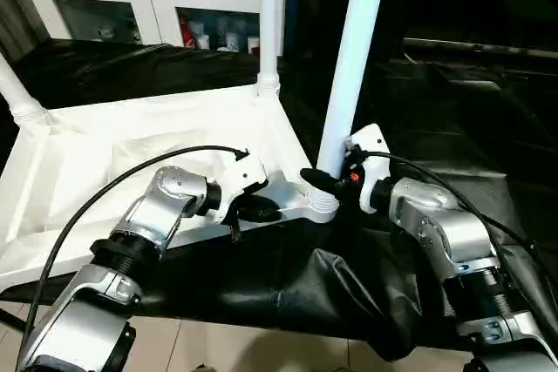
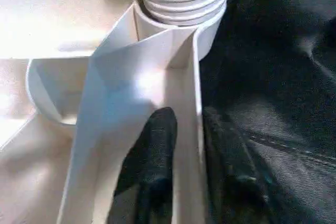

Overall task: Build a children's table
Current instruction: Insert table leg to table base

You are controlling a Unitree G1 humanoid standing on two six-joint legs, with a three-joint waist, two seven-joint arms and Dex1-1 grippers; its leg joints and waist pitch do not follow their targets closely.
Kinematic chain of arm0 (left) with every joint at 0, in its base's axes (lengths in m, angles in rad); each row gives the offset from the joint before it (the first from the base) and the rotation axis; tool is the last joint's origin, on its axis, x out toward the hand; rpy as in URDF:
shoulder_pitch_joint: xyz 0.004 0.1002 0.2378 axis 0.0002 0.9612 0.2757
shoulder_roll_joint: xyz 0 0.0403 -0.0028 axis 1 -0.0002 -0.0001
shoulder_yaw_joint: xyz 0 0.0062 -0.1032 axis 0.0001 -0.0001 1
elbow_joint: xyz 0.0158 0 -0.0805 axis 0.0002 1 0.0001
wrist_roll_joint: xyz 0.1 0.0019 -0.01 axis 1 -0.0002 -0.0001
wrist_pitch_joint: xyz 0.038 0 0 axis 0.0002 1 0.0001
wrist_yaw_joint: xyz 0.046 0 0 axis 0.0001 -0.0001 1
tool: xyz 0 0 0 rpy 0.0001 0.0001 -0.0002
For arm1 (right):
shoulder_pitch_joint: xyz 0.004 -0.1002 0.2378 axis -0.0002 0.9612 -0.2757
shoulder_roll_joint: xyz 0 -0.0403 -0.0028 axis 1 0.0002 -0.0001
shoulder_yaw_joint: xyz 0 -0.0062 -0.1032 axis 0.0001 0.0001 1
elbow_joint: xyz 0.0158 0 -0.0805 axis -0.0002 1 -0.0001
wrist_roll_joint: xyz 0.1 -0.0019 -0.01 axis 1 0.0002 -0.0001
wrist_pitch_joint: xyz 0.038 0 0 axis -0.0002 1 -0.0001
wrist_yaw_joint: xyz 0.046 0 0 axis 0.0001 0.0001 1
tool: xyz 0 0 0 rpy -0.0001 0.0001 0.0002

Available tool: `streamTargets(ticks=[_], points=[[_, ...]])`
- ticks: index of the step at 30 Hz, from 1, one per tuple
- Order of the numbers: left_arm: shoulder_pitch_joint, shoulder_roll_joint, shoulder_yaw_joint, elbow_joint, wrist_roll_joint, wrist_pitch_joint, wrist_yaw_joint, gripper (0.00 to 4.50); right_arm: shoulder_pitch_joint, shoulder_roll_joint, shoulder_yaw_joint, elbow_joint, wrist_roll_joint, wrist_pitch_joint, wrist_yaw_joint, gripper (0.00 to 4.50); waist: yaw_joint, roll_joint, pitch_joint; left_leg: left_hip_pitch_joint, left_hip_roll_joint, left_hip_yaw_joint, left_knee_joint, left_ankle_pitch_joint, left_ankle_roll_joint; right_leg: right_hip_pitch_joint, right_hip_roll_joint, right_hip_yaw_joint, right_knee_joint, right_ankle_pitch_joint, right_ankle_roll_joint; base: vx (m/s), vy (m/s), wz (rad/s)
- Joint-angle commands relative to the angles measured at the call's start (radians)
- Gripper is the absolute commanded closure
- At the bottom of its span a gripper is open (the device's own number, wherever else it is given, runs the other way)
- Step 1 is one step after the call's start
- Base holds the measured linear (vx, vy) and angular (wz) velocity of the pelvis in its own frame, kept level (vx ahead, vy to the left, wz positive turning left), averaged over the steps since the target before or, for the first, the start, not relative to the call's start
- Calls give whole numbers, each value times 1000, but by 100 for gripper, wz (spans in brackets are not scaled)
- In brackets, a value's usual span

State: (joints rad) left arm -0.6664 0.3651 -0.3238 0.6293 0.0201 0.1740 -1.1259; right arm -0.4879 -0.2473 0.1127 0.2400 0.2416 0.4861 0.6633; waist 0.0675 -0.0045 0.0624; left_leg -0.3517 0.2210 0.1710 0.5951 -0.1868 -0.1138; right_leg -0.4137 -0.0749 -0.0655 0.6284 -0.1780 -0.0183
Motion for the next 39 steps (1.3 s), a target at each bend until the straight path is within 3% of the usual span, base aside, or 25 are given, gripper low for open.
streamTargets(ticks=[1,5,6,10,11,13,16,17,22,25,26,28,30,34,35,39], points=[[-13,8,-11,10,19,-9,-4,319,-4,7,13,4,-3,-1,10,257,3,7,-74,-4,-4,4,-67,-178,2,64,-48,43,-83,-214,-176,0,0,0],[-6,10,-12,-3,14,5,-7,306,-2,6,12,2,-6,-2,9,257,-1,11,-74,-4,-4,3,-67,-184,1,65,-49,43,-82,-208,-186,0,0,0],[-6,9,-12,-3,13,7,-9,330,-2,5,12,2,-6,-2,9,257,-2,9,-73,-3,-4,4,-67,-191,2,64,-48,43,-84,-213,-186,0,0,0],[-9,1,4,14,15,-15,20,345,2,6,12,-2,-5,0,7,257,-2,9,-73,-2,-3,4,-68,-196,2,64,-49,43,-85,-225,-185,0,0,0],[-10,1,6,16,15,-17,22,370,2,6,11,-3,-5,0,7,257,-2,10,-72,-2,-4,4,-68,-200,1,63,-48,43,-87,-230,-184,0,0,0],[-11,-7,20,19,2,-26,29,377,3,7,11,-3,-3,1,7,257,-2,5,-72,-2,-4,5,-68,-202,2,64,-48,43,-88,-237,-182,0,0,0],[-12,-20,40,20,-25,-39,26,419,1,7,13,2,-4,-2,8,257,0,9,-72,0,-4,5,-67,-206,2,62,-50,43,-89,-253,-181,0,0,0],[-9,-18,35,17,-25,-33,18,419,0,7,14,4,-5,-2,8,257,-2,3,-71,-4,-5,5,-68,-208,4,64,-49,42,-91,-262,-177,0,0,0],[3,-17,26,11,-24,-32,-3,450,-3,7,16,6,-6,-1,11,257,-2,5,-70,-2,-4,4,-69,-206,5,61,-50,42,-92,-289,-161,0,0,0],[7,-17,25,10,-23,-28,-10,450,-3,6,15,8,-4,-1,13,257,-2,6,-70,-3,-4,4,-69,-202,5,61,-50,42,-93,-293,-157,0,0,0],[11,-13,19,7,-18,-30,-13,450,-1,5,16,7,-6,-1,14,257,-3,-2,-70,-4,-4,5,-69,-198,7,61,-49,42,-93,-286,-157,0,0,0],[18,0,4,1,-2,-35,-16,450,1,6,17,9,-6,-1,12,257,-1,7,-70,-4,-3,3,-70,-197,7,60,-50,42,-91,-288,-159,0,0,0],[22,12,-10,-2,13,-38,-22,450,1,8,18,11,-7,-4,12,257,-2,3,-70,-3,-3,4,-70,-202,6,60,-50,42,-92,-290,-158,0,0,0],[16,16,-14,9,32,-39,0,450,-4,12,18,16,-7,-6,11,257,-3,7,-69,-2,-3,4,-71,-203,3,59,-50,43,-92,-289,-157,0,0,0],[8,7,0,18,22,-25,13,405,-5,12,18,17,-8,-7,10,257,-4,5,-69,-3,-3,5,-70,-206,2,59,-49,43,-92,-290,-158,0,0,0],[-1,3,7,25,21,-24,29,380,-6,13,18,18,-8,-7,9,257,-4,4,-69,-3,-3,4,-72,-213,2,60,-49,42,-95,-306,-152,0,0,0]])
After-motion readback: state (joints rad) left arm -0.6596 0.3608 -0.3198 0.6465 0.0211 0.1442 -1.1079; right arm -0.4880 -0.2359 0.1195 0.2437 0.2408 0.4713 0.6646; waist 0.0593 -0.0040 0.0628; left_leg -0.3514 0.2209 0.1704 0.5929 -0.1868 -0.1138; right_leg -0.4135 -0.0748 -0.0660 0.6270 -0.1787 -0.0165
